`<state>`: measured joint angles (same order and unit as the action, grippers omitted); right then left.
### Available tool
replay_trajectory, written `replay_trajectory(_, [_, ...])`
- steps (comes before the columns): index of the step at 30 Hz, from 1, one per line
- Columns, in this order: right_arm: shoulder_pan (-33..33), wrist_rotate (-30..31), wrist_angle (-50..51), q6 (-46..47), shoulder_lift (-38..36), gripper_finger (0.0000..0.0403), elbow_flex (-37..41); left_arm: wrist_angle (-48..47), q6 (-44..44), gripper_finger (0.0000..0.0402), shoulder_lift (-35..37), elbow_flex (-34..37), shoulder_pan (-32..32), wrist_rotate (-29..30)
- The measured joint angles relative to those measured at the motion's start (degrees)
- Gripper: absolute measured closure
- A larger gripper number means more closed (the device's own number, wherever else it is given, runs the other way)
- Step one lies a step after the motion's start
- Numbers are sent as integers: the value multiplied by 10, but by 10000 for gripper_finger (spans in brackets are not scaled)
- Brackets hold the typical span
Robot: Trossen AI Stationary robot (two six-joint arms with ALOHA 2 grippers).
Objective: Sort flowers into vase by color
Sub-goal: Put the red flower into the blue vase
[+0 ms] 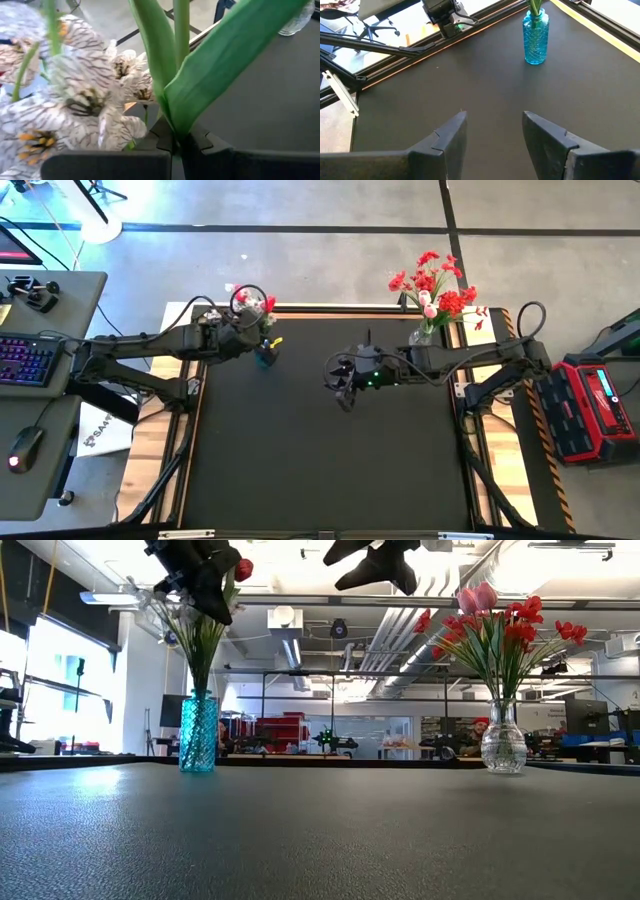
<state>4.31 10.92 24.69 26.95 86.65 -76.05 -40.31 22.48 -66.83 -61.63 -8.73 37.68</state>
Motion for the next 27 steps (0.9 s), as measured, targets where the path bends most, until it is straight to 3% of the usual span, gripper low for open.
replay_trajectory(7, [12, 0, 0, 0, 0, 226, 0, 3, 0, 393, 0, 0, 2, -15])
replay_trajectory(19, [22, 1, 1, 18, 0, 226, 0, 5, -1, 249, 32, 1, 8, -14])
replay_trajectory(27, [29, 3, 4, 28, 0, 226, 0, 12, -1, 230, 81, 1, 4, -28])
